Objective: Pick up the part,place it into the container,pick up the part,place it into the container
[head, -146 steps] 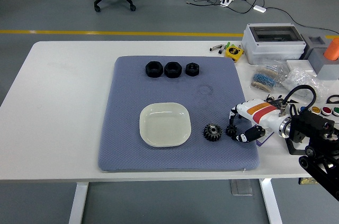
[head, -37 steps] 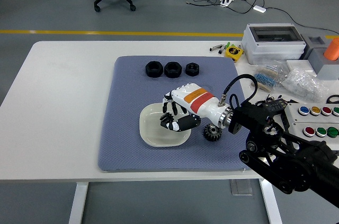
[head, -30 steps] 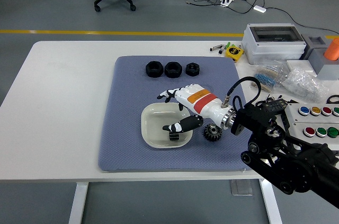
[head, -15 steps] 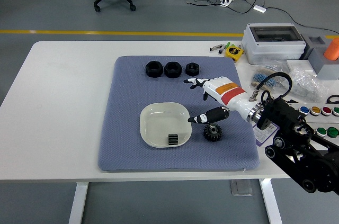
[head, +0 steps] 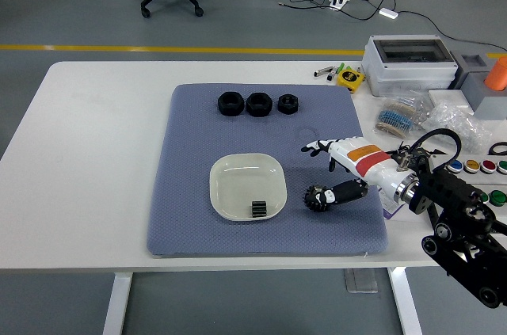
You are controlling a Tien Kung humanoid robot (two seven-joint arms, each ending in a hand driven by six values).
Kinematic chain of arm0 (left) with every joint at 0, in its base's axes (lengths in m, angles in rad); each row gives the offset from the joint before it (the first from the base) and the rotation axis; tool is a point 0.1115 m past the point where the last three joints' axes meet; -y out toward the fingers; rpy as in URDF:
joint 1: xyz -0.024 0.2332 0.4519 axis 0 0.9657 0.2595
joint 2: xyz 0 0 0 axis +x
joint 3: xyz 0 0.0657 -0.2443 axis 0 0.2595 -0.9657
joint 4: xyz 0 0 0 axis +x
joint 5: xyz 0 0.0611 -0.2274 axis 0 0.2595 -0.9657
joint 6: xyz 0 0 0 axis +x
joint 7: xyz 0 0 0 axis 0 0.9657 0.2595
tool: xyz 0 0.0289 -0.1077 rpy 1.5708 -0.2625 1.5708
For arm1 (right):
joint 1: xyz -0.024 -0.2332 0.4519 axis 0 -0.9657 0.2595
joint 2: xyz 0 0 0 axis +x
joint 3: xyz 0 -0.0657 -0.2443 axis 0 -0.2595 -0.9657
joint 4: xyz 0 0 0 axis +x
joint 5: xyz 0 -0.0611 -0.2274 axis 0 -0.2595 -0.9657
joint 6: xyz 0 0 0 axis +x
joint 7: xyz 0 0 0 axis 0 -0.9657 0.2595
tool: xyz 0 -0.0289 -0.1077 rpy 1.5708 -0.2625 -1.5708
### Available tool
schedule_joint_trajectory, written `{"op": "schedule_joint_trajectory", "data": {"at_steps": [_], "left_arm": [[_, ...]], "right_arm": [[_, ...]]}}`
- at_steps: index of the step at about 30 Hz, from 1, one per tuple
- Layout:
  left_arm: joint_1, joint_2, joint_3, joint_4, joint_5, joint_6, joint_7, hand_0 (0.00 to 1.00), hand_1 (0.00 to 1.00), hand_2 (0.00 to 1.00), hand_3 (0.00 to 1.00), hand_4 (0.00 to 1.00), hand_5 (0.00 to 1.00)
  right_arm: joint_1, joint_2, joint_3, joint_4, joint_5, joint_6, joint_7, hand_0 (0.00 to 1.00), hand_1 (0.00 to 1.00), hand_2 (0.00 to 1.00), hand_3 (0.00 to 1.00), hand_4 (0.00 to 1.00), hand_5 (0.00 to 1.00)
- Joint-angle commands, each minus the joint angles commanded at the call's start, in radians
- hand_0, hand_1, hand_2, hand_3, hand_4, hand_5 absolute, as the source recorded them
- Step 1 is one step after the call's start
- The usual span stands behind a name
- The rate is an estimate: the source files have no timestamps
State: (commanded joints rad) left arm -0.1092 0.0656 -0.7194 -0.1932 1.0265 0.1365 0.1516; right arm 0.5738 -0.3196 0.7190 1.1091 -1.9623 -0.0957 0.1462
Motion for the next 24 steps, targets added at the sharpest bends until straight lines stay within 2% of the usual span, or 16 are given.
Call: {"op": "schedule_joint_trajectory", "data": {"at_steps": [3,4,15,16,21,22,24], "left_arm": [[-0.004,0.0,0.011,-0.001,-0.014,0.001,-0.003,0.741,0.695,0.646,0.584,0.641,0.618],[-0.004,0.0,0.013,-0.001,-0.018,0.001,-0.003,0.741,0.697,0.646,0.584,0.641,0.618],[-0.006,-0.002,0.018,0.0,-0.026,0.002,-0.005,0.741,0.697,0.646,0.583,0.641,0.618],[-0.006,-0.002,0.017,0.0,-0.025,0.002,-0.004,0.741,0.698,0.647,0.584,0.641,0.617],[-0.006,-0.002,0.019,0.0,-0.028,0.002,-0.005,0.741,0.698,0.647,0.584,0.641,0.617],[-0.006,-0.003,0.019,0.0,-0.029,0.002,-0.005,0.741,0.698,0.65,0.584,0.642,0.618],[-0.007,-0.003,0.023,0.0,-0.034,0.003,-0.005,0.741,0.698,0.65,0.584,0.642,0.618]], "right_arm": [[0.001,0.001,-0.004,-0.019,-0.01,0.023,-0.016,0.309,0.489,0.706,0.818,0.995,0.44],[0.002,0.002,-0.005,-0.023,-0.013,0.025,-0.017,0.442,0.606,0.747,0.829,0.985,0.429],[0.012,0.007,-0.024,-0.028,-0.024,0.019,-0.012,0.466,0.619,0.75,0.822,0.985,0.43],[0.012,0.008,-0.027,-0.028,-0.023,0.018,-0.01,0.442,0.594,0.709,0.733,0.974,0.434],[0.012,0.009,-0.044,-0.027,-0.018,0.019,-0.007,0.442,0.594,0.709,0.733,0.974,0.434],[0.012,0.009,-0.047,-0.028,-0.016,0.019,-0.006,0.416,0.562,0.635,0.638,0.952,0.432],[0.016,0.006,-0.062,-0.03,-0.014,0.016,-0.003,0.416,0.562,0.635,0.638,0.952,0.432]]}}
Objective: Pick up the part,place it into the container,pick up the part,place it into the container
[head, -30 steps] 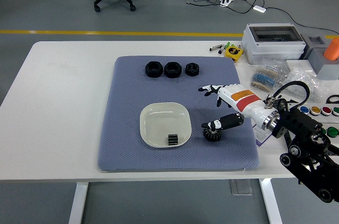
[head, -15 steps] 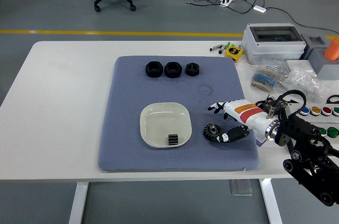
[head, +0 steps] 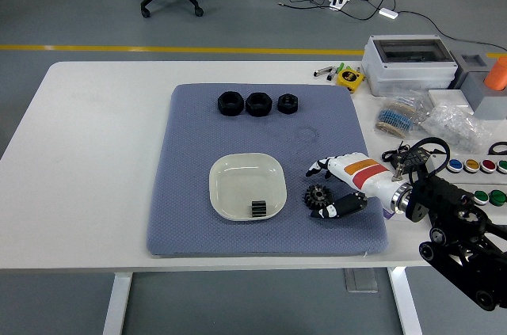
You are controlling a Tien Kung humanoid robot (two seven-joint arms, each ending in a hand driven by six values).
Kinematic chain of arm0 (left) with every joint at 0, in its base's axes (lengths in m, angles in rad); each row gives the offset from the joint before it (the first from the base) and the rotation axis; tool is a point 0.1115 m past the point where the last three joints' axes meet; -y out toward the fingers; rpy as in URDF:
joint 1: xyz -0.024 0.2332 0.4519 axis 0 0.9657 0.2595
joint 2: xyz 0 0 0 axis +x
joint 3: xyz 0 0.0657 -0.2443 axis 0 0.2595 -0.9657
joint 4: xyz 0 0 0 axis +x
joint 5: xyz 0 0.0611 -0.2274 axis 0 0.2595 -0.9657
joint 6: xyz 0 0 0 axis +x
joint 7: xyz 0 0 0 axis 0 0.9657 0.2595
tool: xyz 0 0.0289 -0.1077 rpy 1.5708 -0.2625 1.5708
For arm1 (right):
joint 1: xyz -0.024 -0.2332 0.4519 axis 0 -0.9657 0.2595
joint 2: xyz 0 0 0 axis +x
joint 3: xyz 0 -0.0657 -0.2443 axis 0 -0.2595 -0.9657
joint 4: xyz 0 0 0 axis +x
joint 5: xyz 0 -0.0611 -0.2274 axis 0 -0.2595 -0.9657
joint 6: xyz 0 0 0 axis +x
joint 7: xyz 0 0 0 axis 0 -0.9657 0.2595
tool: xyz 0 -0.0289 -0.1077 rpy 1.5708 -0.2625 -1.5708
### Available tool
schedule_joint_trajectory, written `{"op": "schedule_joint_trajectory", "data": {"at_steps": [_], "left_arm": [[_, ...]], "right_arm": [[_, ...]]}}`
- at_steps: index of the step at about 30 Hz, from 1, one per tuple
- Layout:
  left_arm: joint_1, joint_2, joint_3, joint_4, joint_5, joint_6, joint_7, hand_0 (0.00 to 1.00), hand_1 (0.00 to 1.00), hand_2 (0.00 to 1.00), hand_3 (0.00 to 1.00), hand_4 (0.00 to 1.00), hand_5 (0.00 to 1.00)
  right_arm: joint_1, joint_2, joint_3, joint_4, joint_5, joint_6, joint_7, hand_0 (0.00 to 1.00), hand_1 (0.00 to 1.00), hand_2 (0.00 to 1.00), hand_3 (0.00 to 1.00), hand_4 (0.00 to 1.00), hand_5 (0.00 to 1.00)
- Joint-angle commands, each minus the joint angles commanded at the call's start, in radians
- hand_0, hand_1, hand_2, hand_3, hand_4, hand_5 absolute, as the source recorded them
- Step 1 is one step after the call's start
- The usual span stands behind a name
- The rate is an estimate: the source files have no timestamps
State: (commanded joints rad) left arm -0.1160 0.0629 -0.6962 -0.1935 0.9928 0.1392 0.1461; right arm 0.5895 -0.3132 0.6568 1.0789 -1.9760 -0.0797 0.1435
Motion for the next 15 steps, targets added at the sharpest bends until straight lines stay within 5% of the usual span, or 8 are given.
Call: {"op": "schedule_joint_trajectory", "data": {"at_steps": [3,4,15], "left_arm": [[-0.001,0.001,0.006,0.0,-0.009,0.001,-0.002,0.741,0.698,0.65,0.584,0.642,0.618],[-0.001,0.001,0.006,0.0,-0.009,0.001,-0.002,0.741,0.699,0.648,0.584,0.641,0.618],[-0.001,0.002,0.009,0.0,-0.013,0.001,-0.002,0.741,0.699,0.647,0.583,0.642,0.617]], "right_arm": [[0.009,-0.005,-0.017,-0.004,-0.002,-0.002,0.003,0.416,0.562,0.635,0.638,0.952,0.432],[0.016,-0.008,-0.027,-0.004,-0.007,-0.003,0.002,0.357,0.51,0.529,0.551,0.911,0.428],[0.072,-0.022,-0.11,0.008,-0.041,0.001,0.0,0.315,0.48,0.507,0.537,0.888,0.425]]}}
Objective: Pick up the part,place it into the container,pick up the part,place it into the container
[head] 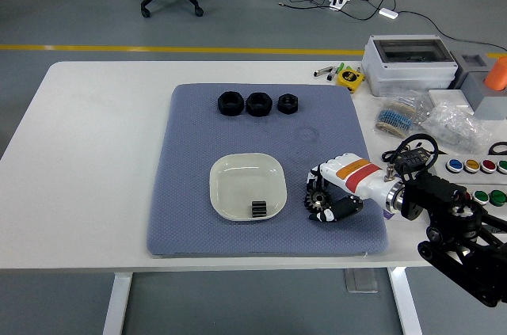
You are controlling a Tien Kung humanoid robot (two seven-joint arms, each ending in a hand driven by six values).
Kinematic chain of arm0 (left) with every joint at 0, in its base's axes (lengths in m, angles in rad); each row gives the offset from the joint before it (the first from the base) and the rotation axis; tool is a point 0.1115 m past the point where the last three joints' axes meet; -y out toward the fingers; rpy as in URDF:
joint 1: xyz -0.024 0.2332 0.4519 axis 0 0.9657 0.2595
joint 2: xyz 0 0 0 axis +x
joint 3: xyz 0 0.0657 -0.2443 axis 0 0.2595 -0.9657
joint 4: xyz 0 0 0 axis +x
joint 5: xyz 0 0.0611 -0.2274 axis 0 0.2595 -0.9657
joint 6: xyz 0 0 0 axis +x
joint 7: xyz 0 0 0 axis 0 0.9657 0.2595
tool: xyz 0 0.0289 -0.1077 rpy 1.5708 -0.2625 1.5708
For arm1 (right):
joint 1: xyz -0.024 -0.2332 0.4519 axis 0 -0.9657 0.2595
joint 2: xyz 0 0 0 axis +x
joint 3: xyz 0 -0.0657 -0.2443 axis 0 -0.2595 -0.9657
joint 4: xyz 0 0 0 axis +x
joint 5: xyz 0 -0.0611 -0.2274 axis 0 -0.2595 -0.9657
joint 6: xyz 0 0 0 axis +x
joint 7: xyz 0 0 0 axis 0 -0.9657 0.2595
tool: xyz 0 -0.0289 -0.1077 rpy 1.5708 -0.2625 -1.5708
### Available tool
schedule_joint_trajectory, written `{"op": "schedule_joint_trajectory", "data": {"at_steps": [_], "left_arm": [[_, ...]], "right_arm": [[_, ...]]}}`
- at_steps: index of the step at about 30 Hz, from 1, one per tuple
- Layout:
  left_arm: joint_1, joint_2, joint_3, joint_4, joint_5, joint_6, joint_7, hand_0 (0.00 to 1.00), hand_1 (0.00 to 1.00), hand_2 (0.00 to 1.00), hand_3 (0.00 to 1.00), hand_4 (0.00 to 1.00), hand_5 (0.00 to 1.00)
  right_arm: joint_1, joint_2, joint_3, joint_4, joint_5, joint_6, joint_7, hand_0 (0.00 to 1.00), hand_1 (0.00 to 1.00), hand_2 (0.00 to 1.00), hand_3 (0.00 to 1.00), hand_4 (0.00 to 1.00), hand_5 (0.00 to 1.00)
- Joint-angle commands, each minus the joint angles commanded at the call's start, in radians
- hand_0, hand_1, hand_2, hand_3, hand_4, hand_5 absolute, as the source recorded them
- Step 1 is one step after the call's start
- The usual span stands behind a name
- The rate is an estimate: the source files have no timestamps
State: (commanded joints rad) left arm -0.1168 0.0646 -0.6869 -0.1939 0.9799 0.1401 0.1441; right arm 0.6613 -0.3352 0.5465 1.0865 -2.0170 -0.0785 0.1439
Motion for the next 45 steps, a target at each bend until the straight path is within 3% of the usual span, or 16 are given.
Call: {"op": "schedule_joint_trajectory", "data": {"at_steps": [19,36,42,43,45], "left_arm": [[0.003,0.0,-0.01,0.0,0.009,-0.001,0.003,0.741,0.698,0.647,0.584,0.641,0.618],[0.01,0.002,-0.025,0.0,0.034,-0.004,0.007,0.74,0.697,0.647,0.584,0.641,0.618],[0.01,0.002,-0.027,0.0,0.037,-0.005,0.008,0.74,0.698,0.647,0.583,0.641,0.619],[0.009,0.001,-0.026,0.0,0.036,-0.005,0.007,0.74,0.696,0.646,0.584,0.641,0.619],[0.008,0.001,-0.024,0.0,0.034,-0.005,0.007,0.74,0.696,0.646,0.584,0.641,0.619]], "right_arm": [[0.014,0.004,0.006,-0.046,-0.046,-0.006,0.002,0.289,0.457,0.496,0.511,0.832,0.427],[0.025,-0.014,0.015,-0.048,-0.05,0.032,0.004,0.286,0.451,0.495,0.51,0.813,0.418],[0.025,-0.012,0.013,-0.056,-0.031,0.035,0.009,0.251,0.421,0.485,0.503,0.807,0.42],[0.025,-0.012,0.013,-0.058,-0.029,0.037,0.009,0.172,0.361,0.447,0.495,0.801,0.434],[0.025,-0.01,0.013,-0.065,-0.027,0.04,0.008,0.172,0.361,0.447,0.495,0.801,0.434]]}}
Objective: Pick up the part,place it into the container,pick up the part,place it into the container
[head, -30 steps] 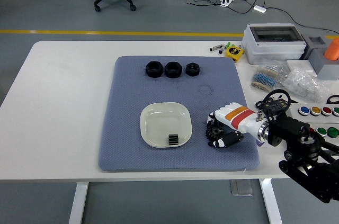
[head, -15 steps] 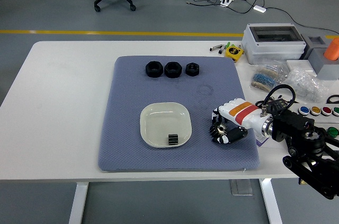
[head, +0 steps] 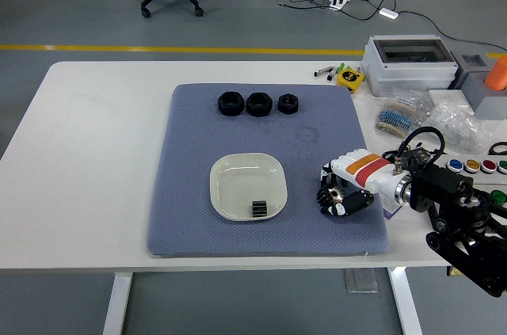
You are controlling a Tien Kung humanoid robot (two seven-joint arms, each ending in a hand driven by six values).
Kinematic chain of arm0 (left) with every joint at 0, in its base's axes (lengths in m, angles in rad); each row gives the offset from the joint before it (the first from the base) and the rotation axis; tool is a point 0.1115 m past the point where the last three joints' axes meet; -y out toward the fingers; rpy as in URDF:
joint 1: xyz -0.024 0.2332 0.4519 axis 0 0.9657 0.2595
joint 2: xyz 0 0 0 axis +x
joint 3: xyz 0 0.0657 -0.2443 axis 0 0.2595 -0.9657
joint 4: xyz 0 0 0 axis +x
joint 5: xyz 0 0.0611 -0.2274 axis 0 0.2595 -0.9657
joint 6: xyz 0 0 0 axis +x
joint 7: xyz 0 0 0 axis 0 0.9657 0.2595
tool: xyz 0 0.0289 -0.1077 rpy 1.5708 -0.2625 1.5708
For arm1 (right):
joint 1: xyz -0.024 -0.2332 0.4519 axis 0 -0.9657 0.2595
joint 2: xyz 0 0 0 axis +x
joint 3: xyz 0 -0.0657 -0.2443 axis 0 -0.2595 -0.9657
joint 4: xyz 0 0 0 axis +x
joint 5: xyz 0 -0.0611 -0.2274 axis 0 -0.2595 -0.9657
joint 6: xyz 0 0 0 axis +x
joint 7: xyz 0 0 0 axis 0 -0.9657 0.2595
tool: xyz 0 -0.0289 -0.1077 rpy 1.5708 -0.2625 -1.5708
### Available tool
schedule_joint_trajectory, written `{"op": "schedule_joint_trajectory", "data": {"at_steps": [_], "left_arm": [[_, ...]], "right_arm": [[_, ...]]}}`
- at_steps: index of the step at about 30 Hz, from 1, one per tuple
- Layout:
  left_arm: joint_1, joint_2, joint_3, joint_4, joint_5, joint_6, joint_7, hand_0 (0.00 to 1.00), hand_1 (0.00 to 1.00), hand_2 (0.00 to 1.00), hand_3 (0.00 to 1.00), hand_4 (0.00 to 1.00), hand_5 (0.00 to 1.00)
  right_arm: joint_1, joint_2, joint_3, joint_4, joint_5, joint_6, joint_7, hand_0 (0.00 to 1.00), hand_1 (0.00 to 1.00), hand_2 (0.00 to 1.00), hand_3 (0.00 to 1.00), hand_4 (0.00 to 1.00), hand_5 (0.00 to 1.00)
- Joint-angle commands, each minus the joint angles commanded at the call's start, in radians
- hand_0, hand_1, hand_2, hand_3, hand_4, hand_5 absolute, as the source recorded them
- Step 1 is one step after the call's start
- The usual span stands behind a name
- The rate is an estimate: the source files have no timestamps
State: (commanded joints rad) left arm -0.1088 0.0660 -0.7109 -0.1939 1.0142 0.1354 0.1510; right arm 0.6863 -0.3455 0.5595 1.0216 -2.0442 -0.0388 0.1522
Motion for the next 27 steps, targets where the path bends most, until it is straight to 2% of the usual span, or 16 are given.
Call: {"op": "schedule_joint_trajectory", "data": {"at_steps": [3,4,9,10,15,16,27], "left_arm": [[-0.002,0.0,0.003,0.0,-0.005,0.001,-0.001,0.74,0.696,0.646,0.584,0.641,0.619],[-0.002,0.0,0.003,0.0,-0.006,0.001,-0.001,0.74,0.696,0.646,0.584,0.641,0.62],[-0.003,-0.001,0.006,0.0,-0.011,0.001,-0.002,0.74,0.696,0.646,0.584,0.641,0.62],[-0.004,-0.001,0.007,0.0,-0.012,0.002,-0.002,0.74,0.695,0.646,0.584,0.641,0.62],[-0.005,-0.001,0.012,0.0,-0.021,0.002,-0.003,0.74,0.695,0.646,0.584,0.641,0.62],[-0.006,-0.001,0.012,0.001,-0.022,0.003,-0.004,0.74,0.698,0.646,0.583,0.642,0.622],[-0.005,-0.001,0.015,0.001,-0.027,0.003,-0.005,0.74,0.695,0.646,0.584,0.641,0.62]], "right_arm": [[0.0,0.002,0.0,-0.011,0.01,0.004,-0.001,0.172,0.361,0.447,0.495,0.801,0.434],[0.0,0.002,0.0,-0.011,0.012,0.005,0.0,0.109,0.304,0.413,0.485,0.796,0.449],[0.002,0.003,-0.003,-0.01,0.026,0.008,0.0,0.109,0.304,0.413,0.485,0.796,0.449],[0.003,0.004,-0.004,-0.01,0.029,0.01,-0.001,0.034,0.221,0.353,0.444,0.788,0.472],[0.001,0.005,-0.005,-0.005,0.038,0.013,-0.001,0.034,0.221,0.353,0.444,0.788,0.472],[0.001,0.003,-0.004,-0.001,0.042,0.012,-0.001,0.007,0.176,0.307,0.392,0.794,0.485],[0.006,0.0,0.008,0.038,0.045,-0.001,0.004,0.016,0.174,0.303,0.389,0.797,0.483]]}}
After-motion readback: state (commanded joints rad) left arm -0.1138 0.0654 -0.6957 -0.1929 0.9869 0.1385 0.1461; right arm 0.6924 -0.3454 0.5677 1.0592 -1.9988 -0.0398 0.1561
